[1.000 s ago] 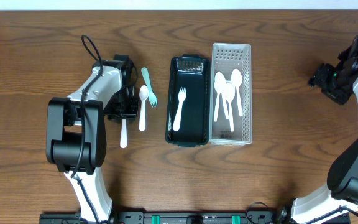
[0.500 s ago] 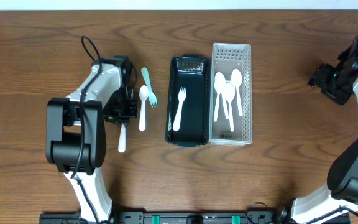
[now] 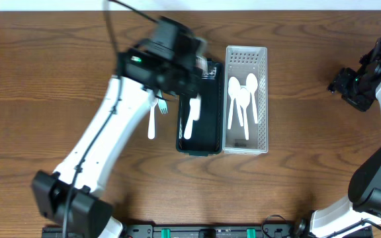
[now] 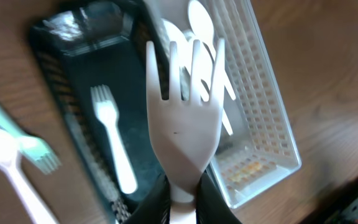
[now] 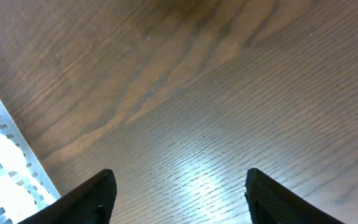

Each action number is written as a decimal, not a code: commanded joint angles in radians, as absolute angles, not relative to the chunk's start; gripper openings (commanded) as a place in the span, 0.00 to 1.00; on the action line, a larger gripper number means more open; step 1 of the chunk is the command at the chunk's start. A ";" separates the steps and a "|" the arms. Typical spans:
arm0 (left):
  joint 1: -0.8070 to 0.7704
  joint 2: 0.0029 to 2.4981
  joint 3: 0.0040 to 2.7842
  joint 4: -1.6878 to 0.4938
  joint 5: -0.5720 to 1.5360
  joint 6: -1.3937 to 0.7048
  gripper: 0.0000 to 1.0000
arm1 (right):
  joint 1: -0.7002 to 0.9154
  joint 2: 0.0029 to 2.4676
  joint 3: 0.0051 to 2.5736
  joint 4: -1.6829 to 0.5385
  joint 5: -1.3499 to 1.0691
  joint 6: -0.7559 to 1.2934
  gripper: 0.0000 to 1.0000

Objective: Pack container
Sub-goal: 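Carry the white fork into the black tray and release it, then lower the left gripper onto the white spoon beside the blue fork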

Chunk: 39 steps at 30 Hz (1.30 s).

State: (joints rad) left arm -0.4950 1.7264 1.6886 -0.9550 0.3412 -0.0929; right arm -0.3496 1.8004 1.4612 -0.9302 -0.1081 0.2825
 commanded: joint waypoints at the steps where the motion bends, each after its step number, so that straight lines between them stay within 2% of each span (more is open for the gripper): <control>1: -0.542 1.824 1.670 -0.952 0.249 -0.113 0.25 | -0.356 1.811 1.455 -0.932 -0.112 0.295 0.72; 2: -0.551 1.851 1.670 -0.947 0.249 -0.115 0.29 | -0.355 1.811 1.455 -0.931 -0.112 0.295 0.72; 6: -0.560 1.955 1.670 -0.928 0.249 -0.138 0.29 | -0.355 1.811 1.455 -0.934 -0.112 0.295 0.73; 9: -0.556 1.992 1.671 -0.909 0.249 -0.147 0.24 | -0.354 1.811 1.455 -0.933 -0.112 0.295 0.73; 14: -0.540 1.934 1.710 -0.924 0.233 -0.155 0.24 | -0.354 1.811 1.455 -0.933 -0.112 0.294 0.74; 17: -0.515 1.870 1.711 -0.960 0.117 -0.155 0.25 | -0.354 1.811 1.455 -0.933 -0.112 0.295 0.75; 19: -0.487 1.847 1.711 -1.000 -0.001 -0.155 0.35 | -0.354 1.811 1.455 -0.933 -0.112 0.295 0.75; 22: -0.428 1.858 1.701 -1.028 -0.080 -0.155 0.38 | -0.354 1.811 1.455 -0.933 -0.112 0.294 0.75; 32: -0.224 2.047 1.649 -1.029 0.028 -0.143 0.40 | -0.354 1.811 1.455 -0.936 -0.112 0.294 0.77; 34: -0.212 2.092 1.649 -1.028 0.054 -0.140 0.49 | -0.354 1.811 1.455 -0.936 -0.112 0.295 0.76; 39: -0.214 2.145 1.649 -1.026 0.053 -0.105 0.56 | -0.354 1.811 1.455 -0.937 -0.112 0.294 0.77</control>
State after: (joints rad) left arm -0.2115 2.1334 1.6569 -1.0214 0.0311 -0.1345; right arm -0.3496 1.8004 1.4612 -0.9329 -0.1081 0.2844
